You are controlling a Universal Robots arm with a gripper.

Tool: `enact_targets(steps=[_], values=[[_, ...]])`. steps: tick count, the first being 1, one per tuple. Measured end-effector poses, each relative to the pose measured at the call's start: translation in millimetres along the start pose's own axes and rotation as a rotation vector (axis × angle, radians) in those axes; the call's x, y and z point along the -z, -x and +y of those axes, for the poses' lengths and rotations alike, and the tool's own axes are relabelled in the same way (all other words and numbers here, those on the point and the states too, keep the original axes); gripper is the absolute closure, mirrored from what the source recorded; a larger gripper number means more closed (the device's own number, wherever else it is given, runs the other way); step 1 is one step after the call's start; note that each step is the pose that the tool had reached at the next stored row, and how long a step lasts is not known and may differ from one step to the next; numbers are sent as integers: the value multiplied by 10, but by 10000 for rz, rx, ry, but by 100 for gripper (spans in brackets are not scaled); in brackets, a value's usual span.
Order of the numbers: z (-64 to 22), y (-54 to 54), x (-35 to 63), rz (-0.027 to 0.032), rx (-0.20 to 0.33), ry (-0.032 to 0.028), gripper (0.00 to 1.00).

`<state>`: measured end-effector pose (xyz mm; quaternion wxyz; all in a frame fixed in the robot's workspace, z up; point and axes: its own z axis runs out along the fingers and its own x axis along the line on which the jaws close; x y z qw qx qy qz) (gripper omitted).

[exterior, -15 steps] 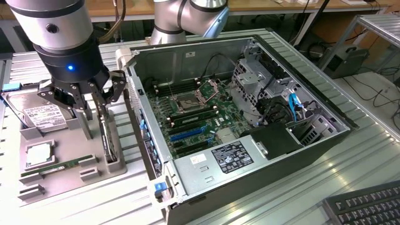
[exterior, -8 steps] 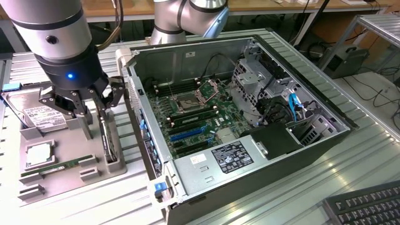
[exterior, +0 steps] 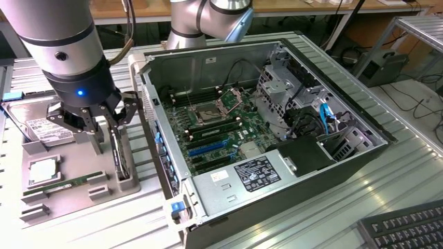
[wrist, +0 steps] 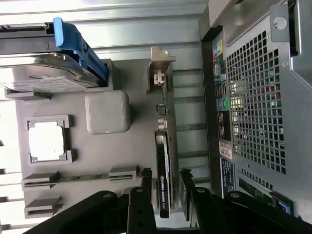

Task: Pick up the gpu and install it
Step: 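Pick up the gpu and move the gpu toward the slot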

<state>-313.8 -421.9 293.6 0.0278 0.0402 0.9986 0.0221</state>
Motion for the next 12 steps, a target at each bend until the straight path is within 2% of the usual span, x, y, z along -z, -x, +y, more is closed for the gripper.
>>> enact_targets(steps=[6, 12], values=[[0, 37, -114, -4, -88, -5, 64], [11, 31, -228, -8, -163, -9, 64]])
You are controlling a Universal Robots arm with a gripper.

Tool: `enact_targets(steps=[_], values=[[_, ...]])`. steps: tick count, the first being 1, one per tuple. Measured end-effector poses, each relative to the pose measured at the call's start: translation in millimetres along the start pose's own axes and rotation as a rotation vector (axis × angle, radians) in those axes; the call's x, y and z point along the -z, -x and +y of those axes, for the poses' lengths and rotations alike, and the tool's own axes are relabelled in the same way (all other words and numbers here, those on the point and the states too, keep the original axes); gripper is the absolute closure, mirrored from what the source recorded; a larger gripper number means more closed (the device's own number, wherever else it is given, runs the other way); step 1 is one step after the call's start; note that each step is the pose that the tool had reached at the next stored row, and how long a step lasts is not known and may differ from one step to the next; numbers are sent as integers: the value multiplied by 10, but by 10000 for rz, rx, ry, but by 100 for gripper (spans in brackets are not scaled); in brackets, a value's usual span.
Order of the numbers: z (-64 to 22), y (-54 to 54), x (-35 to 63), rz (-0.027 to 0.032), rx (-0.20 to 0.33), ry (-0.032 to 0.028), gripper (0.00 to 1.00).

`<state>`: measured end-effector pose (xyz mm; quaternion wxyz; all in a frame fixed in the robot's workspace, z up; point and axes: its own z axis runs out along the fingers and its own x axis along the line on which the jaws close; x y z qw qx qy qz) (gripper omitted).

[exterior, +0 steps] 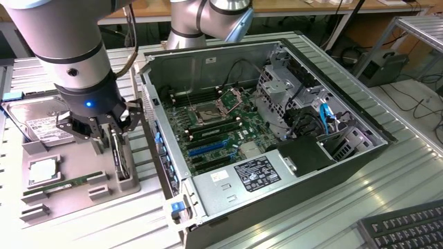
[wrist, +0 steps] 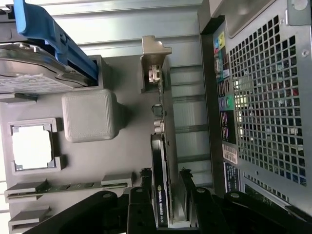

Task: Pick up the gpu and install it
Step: 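Pick up the gpu and move the gpu toward the slot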

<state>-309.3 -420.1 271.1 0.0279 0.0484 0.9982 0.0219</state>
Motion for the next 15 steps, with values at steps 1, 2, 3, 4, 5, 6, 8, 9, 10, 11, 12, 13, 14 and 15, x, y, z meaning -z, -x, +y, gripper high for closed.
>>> enact_targets(steps=[1, 2, 3, 4, 5, 6, 8, 9, 10, 11, 12, 13, 14, 15], values=[[10, -2, -17, 0, -3, -1, 64], [22, -4, -35, 1, -2, -1, 64], [36, -7, -52, 1, -2, 0, 64], [49, -10, -69, 1, -2, -1, 64], [58, -14, -86, -1, -1, 0, 64], [63, -21, -103, -3, -2, 0, 64], [64, -35, -136, -13, -1, 2, 64], [63, -45, -156, -20, 0, 2, 64], [63, -49, -176, -28, 0, 3, 64], [62, -50, -196, -30, 1, 2, 64], [62, -52, -211, -34, 1, 3, 64], [62, -53, -230, -39, 0, 4, 64], [61, -54, -245, -43, 0, 4, 64], [61, -55, -264, -48, 1, 5, 64]])
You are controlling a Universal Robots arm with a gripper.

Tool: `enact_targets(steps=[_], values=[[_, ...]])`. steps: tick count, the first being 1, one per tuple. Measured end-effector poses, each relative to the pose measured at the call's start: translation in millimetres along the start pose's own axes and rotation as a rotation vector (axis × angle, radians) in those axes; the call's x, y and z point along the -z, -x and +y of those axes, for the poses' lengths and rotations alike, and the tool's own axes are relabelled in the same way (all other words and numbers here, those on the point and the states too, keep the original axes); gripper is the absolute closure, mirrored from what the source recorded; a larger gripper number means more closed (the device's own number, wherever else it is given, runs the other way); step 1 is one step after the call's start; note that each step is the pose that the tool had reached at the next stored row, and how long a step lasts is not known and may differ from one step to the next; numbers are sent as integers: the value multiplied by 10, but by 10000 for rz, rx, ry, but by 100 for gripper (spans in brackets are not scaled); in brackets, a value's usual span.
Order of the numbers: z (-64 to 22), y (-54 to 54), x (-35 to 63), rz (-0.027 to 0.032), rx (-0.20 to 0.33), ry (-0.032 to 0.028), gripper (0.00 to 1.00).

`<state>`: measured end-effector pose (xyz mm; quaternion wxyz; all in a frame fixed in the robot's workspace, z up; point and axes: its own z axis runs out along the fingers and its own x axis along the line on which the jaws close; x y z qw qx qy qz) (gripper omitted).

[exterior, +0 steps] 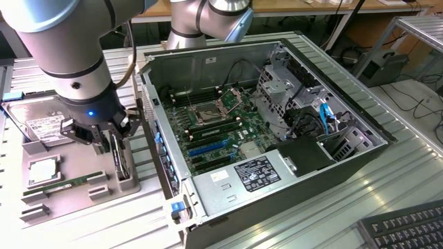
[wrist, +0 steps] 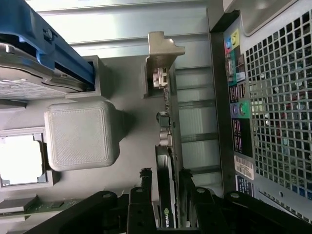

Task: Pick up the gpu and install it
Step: 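Pick up the gpu and move the gpu toward the slot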

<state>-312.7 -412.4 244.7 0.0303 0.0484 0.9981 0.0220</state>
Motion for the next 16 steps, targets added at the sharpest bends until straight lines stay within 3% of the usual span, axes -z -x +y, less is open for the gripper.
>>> enact_targets(steps=[6, 7, 16], values=[[1, -2, -24, -5, 1, -2, 65], [1, -2, -25, -4, 0, -2, 72], [1, -2, -29, -1, 118, 7, 73]])
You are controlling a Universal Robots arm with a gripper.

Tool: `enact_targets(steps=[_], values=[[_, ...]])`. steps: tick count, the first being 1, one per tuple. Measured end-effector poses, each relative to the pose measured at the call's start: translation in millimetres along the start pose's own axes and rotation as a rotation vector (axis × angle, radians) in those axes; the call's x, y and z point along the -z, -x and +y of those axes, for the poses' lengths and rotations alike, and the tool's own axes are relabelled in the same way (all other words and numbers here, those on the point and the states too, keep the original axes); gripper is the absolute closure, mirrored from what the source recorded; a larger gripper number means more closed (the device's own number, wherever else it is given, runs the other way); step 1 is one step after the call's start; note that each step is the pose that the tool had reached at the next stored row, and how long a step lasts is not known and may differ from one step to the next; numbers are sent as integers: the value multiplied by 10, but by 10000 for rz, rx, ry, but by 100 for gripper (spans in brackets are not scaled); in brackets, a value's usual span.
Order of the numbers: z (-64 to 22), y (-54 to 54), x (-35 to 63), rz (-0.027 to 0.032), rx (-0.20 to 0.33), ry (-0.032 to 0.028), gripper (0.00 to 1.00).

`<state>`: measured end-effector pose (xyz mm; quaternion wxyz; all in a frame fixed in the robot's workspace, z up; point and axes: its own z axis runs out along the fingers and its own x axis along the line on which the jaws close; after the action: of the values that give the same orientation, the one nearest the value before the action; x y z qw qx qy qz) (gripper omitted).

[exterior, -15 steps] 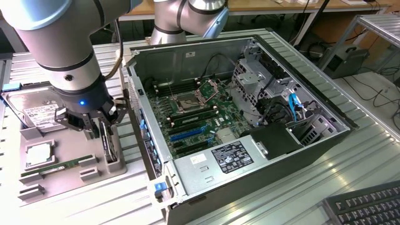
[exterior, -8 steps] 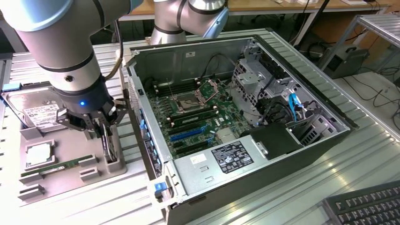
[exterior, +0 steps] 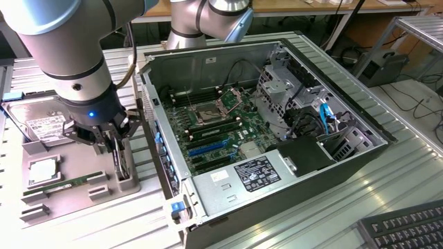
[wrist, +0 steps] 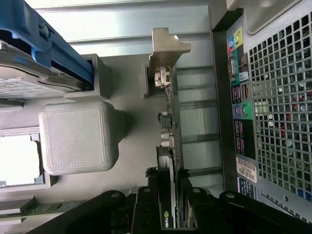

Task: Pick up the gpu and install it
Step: 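Pick up the gpu and move the gpu toward the slot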

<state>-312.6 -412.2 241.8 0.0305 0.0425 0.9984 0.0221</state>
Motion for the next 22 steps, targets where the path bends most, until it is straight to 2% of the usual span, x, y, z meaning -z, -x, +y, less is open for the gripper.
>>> enact_targets(steps=[6, 9, 18, 22], values=[[0, 4, -2, 36, 598, 37, 73], [1, 21, -2, 72, 866, 54, 74], [3, 37, 3, 82, 915, 61, 74], [5, 42, 50, 89, 929, 88, 74]])
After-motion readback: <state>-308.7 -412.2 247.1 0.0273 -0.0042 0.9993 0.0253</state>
